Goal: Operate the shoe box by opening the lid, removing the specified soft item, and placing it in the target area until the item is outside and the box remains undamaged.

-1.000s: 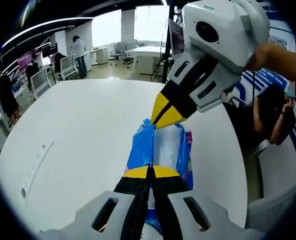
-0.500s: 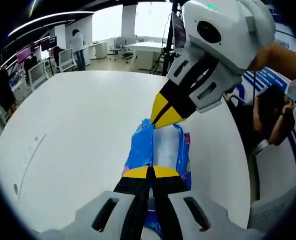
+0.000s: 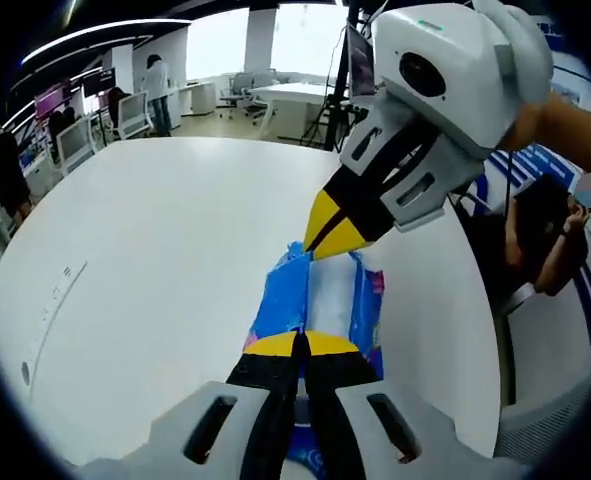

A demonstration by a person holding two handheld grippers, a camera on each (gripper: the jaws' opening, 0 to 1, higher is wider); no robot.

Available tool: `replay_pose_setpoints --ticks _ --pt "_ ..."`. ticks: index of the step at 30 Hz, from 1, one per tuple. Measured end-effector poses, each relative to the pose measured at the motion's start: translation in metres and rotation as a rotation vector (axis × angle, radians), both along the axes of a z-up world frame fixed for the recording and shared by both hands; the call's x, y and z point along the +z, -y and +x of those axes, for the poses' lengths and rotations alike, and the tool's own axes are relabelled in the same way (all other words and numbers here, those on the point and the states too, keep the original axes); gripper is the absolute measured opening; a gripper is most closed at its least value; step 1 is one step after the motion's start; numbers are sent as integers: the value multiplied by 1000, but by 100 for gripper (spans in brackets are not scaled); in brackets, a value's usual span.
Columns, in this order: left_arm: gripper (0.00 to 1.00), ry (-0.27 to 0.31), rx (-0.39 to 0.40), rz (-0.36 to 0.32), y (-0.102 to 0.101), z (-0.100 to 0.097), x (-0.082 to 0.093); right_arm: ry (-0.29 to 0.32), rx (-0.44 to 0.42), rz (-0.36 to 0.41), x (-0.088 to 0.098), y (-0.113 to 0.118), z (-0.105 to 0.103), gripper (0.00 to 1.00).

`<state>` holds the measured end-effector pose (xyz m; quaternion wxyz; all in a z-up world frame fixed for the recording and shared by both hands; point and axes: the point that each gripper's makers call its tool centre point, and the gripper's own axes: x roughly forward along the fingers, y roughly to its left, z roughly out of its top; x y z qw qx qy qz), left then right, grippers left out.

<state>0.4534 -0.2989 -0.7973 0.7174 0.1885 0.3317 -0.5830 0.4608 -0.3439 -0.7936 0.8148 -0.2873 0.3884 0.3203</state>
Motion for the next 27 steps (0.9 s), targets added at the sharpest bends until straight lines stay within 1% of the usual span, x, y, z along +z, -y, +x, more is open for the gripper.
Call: replay_pose_setpoints --ticks 4,6,8,11,17,20,25,27 --pt "0 23 -12 3 -1 0 1 -18 -17 9 -2 0 -2 0" --pt "0 30 -16 5 -2 1 2 -20 -18 2 -3 0 -3 0" --pt "0 38 -20 8 -4 1 4 -31 -21 3 -4 0 -5 3" --pt "2 50 -25 13 -6 1 7 -27 -19 -2 -2 1 -5 3" --pt "3 77 -27 22 -12 2 18 -12 -29 -2 8 2 -8 7" --pt "4 84 -21 21 -16 2 25 -6 -34 8 15 1 -9 11" --pt "8 84 1 30 -24 2 33 -10 -20 9 21 -3 -13 13" --pt "9 83 8 29 -26 0 38 -9 -18 15 28 -6 -16 14"
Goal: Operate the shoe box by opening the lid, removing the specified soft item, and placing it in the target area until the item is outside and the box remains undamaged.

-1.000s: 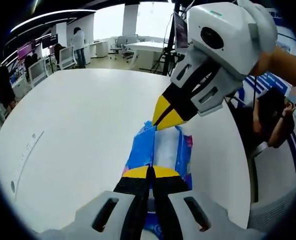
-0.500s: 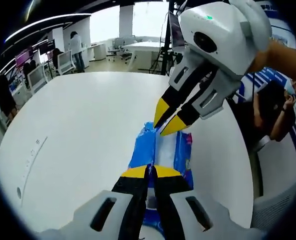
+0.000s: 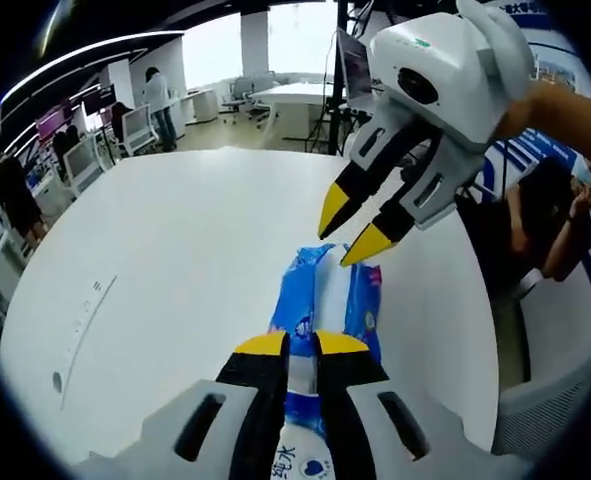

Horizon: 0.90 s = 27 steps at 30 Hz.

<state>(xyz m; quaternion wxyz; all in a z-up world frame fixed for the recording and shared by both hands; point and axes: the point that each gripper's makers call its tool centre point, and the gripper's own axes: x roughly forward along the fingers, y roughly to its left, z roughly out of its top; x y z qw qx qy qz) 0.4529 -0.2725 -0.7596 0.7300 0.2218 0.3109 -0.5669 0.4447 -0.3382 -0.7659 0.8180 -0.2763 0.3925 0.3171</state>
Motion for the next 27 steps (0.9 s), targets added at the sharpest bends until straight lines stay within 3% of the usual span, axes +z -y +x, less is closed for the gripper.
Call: replay_pose_setpoints --ticks 11,27 --pt "16 -1 43 -9 -24 -17 22 12 28 4 21 -15 -7 19" --pt "25 5 129 0 -85 -35 45 29 82 13 41 -48 -24 28"
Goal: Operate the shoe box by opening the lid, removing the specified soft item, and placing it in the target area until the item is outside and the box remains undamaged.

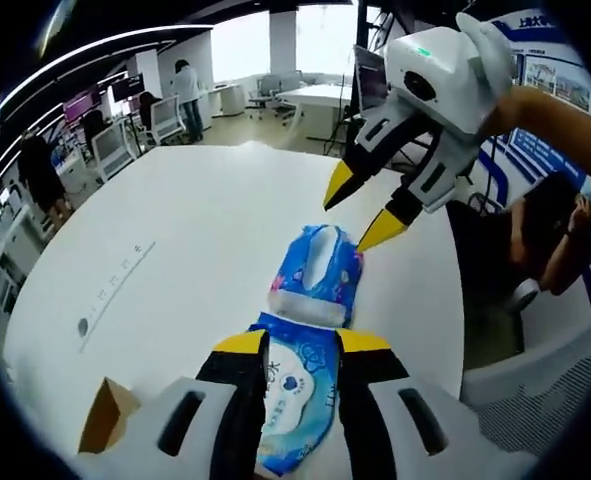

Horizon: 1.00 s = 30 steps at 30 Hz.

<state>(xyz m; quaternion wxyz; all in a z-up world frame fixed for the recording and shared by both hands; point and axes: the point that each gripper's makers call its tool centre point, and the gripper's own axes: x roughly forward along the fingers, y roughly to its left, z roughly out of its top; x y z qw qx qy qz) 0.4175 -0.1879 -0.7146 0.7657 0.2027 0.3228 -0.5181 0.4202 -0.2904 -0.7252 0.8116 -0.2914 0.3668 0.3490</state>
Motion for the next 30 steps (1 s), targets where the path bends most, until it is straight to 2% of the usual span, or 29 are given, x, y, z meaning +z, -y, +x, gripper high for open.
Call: replay_pose_setpoints --ticks 7,10,17,30 --pt "26 13 46 -34 -30 -1 13 -14 39 19 0 -25 -5 32" --pt "28 29 51 -28 -45 -2 15 -21 55 23 -1 -37 -5 34" --pt "31 12 128 -48 -89 1 16 -37 117 32 -1 -69 -8 38" --pt "36 27 279 -81 -173 2 25 -50 218 65 1 -123 -13 39"
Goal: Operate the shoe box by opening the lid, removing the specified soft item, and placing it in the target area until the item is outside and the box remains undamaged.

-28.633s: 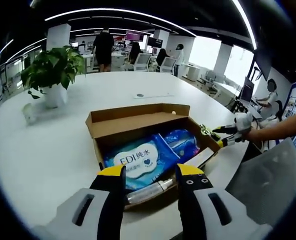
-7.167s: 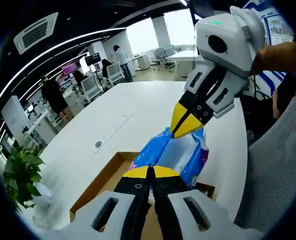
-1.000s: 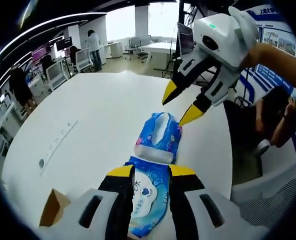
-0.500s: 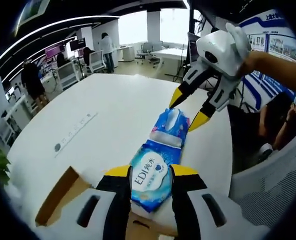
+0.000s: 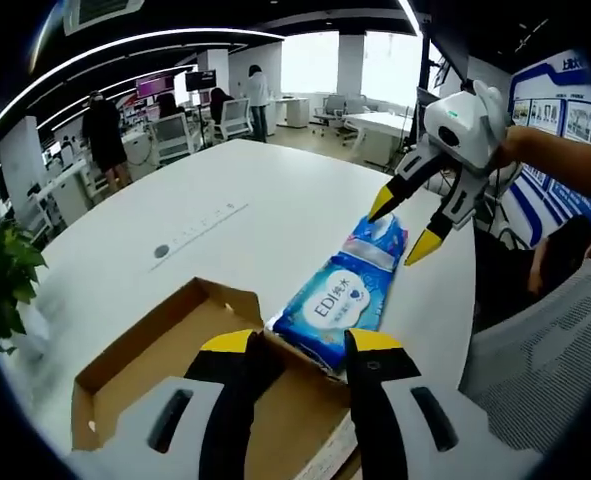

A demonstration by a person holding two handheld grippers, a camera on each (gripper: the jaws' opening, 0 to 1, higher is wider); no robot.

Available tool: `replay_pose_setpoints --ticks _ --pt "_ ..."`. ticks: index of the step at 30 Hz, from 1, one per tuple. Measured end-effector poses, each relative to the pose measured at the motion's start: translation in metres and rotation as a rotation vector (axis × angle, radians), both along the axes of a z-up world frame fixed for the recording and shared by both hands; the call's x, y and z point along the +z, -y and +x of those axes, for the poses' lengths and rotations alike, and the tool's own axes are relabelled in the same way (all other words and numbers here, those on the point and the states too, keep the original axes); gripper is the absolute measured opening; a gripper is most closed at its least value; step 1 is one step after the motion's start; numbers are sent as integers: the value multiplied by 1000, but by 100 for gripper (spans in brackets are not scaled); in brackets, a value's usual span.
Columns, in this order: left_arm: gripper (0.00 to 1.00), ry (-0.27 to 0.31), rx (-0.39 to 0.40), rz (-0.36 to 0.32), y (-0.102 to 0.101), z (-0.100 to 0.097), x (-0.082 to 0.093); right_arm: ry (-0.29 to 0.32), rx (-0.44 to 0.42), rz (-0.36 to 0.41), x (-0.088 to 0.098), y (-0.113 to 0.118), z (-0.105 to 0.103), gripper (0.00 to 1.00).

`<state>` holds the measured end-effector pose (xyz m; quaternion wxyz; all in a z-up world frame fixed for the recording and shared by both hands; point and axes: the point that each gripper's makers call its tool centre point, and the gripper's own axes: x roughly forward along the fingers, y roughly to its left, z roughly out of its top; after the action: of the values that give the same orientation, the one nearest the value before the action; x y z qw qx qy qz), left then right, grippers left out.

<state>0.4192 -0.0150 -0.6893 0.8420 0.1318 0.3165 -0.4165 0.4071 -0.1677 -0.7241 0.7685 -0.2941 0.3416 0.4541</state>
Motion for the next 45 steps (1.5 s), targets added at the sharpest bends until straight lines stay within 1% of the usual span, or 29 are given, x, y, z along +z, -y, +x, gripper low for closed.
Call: replay_pose_setpoints --ticks 7,10,11,16,21,23,27,31,37,40,43,45 --pt "38 9 72 -12 -43 -5 8 -9 60 23 0 -28 -7 42" --pt "39 18 107 -13 -61 -7 10 -7 78 32 1 -38 -8 43" --pt "39 29 129 -18 -70 -7 12 -8 85 36 2 -43 -9 43" --pt "39 33 191 -25 -103 -15 11 -17 139 56 1 -64 -16 45" --pt "39 39 250 2 -138 -27 4 -22 181 59 -1 -80 -21 46" --pt "39 37 278 -4 -151 -32 2 -30 207 61 -2 -88 -24 46" --pt "39 29 313 17 -174 -42 -3 -39 244 65 -3 -101 -28 47" --pt "39 22 356 23 -197 -52 -7 -46 275 67 -5 -115 -30 48" --pt "39 8 421 32 -226 -61 -16 -64 319 66 -11 -135 -33 48" --pt "39 -7 456 43 -241 -68 -24 -68 346 55 -15 -142 -34 47" --pt "38 -20 480 43 -250 -72 -31 -72 360 51 -18 -147 -35 47" --pt "36 -25 490 46 -254 -75 -35 -75 370 47 -21 -151 -34 47"
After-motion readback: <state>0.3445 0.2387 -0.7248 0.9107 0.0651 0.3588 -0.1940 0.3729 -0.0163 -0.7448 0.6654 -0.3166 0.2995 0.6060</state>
